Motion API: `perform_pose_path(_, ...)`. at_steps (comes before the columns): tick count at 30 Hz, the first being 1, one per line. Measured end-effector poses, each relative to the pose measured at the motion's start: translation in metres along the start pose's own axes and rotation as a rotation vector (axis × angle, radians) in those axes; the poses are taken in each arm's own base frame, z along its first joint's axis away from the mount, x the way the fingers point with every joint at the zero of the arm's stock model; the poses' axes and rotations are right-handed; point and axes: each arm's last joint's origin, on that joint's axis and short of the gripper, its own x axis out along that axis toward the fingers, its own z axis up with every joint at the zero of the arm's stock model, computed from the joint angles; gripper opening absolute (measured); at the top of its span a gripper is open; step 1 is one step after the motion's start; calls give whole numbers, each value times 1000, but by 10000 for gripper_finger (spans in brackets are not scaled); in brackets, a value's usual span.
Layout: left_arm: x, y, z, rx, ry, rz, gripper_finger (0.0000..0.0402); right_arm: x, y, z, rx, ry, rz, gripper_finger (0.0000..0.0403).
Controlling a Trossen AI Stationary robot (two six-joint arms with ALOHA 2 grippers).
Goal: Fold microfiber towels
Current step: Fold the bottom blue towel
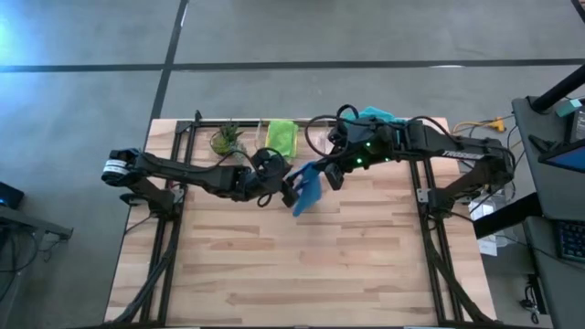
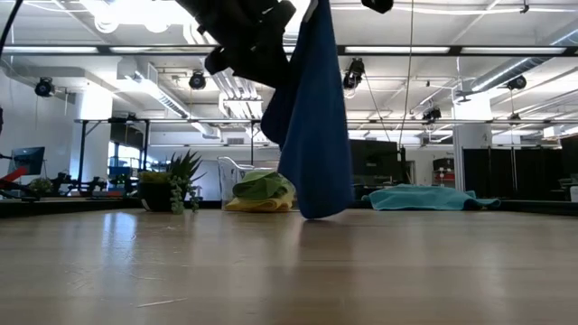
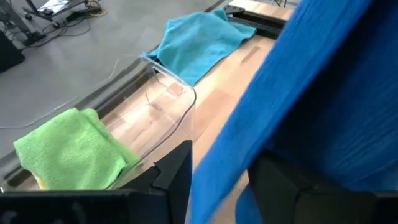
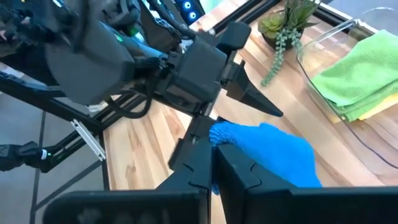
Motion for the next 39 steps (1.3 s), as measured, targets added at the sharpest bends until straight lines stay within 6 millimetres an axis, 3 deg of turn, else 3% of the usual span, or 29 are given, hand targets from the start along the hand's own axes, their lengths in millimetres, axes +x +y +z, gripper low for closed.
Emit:
perform_pose_path(14,14,-7,-13,34,51,-8,126,-20,1,2,-18,-45,21,9)
perform_pose_path(21,11,-7,-16,72,93,-40,12,-32,1,1,-50,-45,28,9)
perform_pose_path(26,-10,3,-6,114,110,-93,1,-42,-6,-12,-118,78,-17,9)
perform_pose_path(32,-55,26,9,174,145,-235,0,-52,-12,-33,-234,272,-85,9)
perform_pose_path(39,-88,51,25,164,67,-274,0,-54,-8,-38,-425,303,-63,9)
